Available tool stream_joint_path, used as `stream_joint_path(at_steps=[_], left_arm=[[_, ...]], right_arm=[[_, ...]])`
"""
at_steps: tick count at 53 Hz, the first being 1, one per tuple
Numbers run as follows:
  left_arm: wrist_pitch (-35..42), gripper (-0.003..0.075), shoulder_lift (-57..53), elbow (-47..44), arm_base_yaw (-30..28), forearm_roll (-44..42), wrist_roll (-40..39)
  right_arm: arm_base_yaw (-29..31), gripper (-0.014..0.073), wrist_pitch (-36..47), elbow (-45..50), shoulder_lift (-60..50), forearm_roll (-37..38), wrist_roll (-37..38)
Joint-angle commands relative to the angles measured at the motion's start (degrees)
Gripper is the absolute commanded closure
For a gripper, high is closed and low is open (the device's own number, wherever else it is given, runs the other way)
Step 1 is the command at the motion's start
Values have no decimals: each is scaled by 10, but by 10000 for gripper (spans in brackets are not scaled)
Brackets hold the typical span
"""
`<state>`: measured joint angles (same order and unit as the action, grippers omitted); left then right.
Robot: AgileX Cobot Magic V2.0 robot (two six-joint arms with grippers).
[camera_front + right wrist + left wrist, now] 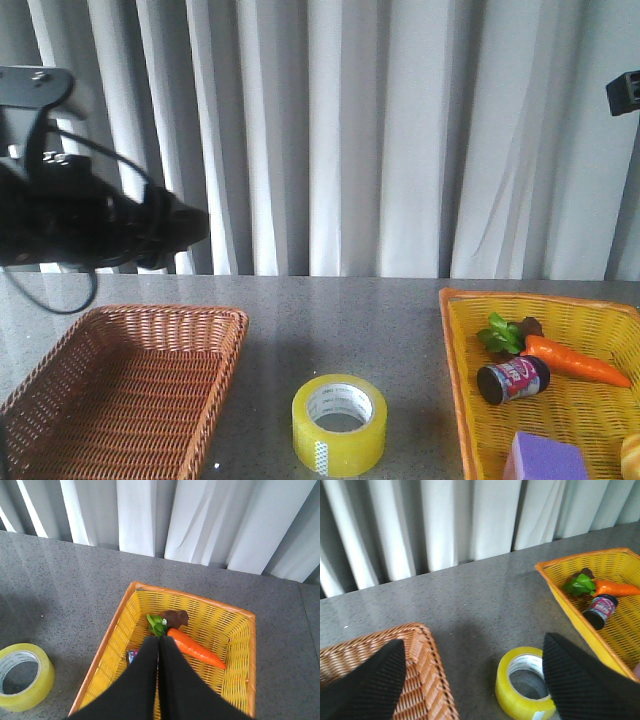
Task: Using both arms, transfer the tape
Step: 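Move the left gripper over the tape roll and lower onto its rim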
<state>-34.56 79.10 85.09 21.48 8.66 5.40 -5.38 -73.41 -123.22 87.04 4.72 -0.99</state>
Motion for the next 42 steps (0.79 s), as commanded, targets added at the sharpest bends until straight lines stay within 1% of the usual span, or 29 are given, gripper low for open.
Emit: stream_joint_path(at_steps=[1,7,16,29,42], left_arm=[[2,185,48,82,27,10,1],[-30,190,131,146,41,10,-10],[-68,220,233,204,48,10,-72],[-88,225,316,220,58,10,-75],[-87,225,353,220,61,10,-77]], right_arm=[[2,603,26,-14,-18,3,-1],[2,603,26,-14,-18,3,-1],[2,603,26,-14,-18,3,-1],[2,603,26,-14,-18,3,-1],[2,603,26,-14,-18,3,-1]])
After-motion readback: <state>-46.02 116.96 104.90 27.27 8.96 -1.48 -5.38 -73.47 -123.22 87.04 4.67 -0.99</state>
